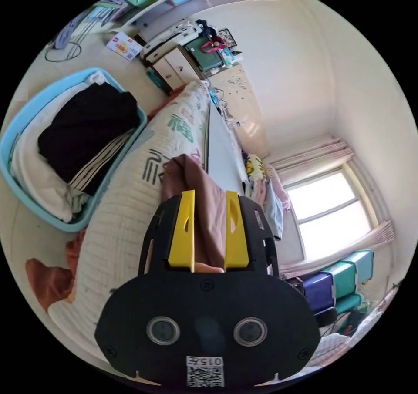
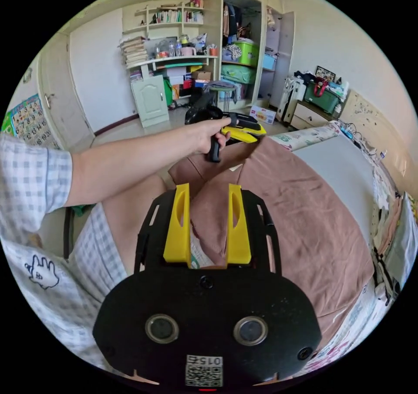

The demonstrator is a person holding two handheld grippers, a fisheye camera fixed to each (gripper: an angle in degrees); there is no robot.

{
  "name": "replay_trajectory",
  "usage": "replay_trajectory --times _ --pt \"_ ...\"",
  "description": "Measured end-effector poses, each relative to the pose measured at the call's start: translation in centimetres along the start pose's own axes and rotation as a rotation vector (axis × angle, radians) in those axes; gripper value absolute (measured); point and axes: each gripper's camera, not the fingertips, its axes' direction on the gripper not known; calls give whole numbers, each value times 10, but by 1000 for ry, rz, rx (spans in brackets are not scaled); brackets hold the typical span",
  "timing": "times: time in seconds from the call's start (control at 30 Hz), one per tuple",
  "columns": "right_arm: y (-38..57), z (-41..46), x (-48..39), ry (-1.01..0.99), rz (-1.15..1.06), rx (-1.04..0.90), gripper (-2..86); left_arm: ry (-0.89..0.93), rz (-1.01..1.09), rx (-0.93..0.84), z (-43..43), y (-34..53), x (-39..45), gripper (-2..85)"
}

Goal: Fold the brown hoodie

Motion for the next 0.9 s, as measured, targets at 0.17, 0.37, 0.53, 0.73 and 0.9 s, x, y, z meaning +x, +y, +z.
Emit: replay_trajectory --times 0.17,0.37,0.53,0.73,0.9 --pt "-7 41 -16 72 -18 -129 90 66 -61 -22 30 -13 -18 74" --pt "-3 25 -36 102 -93 -110 17 102 92 64 32 -14 2 13" --pt "-7 39 -48 159 -132 -155 7 -92 192 31 51 -5 22 8" --pt "-7 46 -28 77 -16 -151 14 -275 179 -97 85 12 24 15" --pt "-3 36 2 -79 2 -184 57 -341 219 -109 91 36 33 57"
